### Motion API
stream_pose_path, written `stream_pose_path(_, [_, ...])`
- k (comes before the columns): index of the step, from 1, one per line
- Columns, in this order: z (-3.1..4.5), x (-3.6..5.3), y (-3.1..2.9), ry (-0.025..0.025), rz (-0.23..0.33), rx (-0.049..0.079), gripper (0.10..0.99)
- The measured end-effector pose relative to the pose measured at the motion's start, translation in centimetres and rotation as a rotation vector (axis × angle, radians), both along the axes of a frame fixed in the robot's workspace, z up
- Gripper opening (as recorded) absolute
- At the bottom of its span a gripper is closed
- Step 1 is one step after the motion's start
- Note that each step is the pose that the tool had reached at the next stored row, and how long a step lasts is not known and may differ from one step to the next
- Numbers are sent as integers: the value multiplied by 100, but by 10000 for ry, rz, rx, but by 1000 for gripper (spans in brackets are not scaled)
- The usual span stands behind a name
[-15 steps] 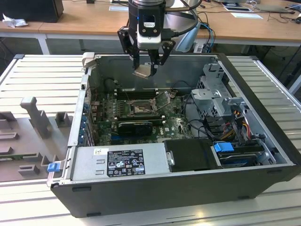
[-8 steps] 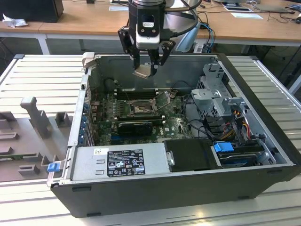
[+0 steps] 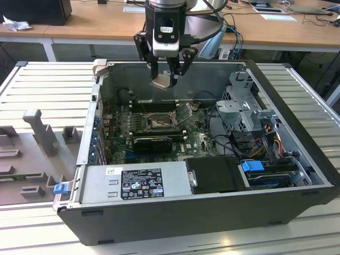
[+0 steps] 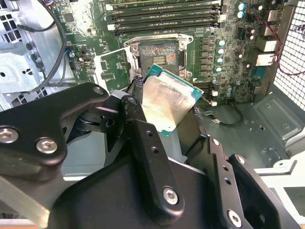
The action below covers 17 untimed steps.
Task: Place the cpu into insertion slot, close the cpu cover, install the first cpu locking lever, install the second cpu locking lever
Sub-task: 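Place the cpu into insertion slot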
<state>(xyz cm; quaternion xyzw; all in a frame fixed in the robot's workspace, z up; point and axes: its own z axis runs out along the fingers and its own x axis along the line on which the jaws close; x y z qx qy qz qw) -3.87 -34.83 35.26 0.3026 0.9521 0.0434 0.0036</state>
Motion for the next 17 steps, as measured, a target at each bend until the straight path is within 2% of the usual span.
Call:
stream_pose_path(2, [-4, 0, 0, -1, -115, -19, 529])
stream_pose_path(4, [-6, 0, 0, 0, -614, -39, 529])
stream_pose_path(10, [-11, 0, 0, 2, -1599, -38, 529])
stream_pose_path(17, [-35, 1, 0, 5, -1827, -46, 529])
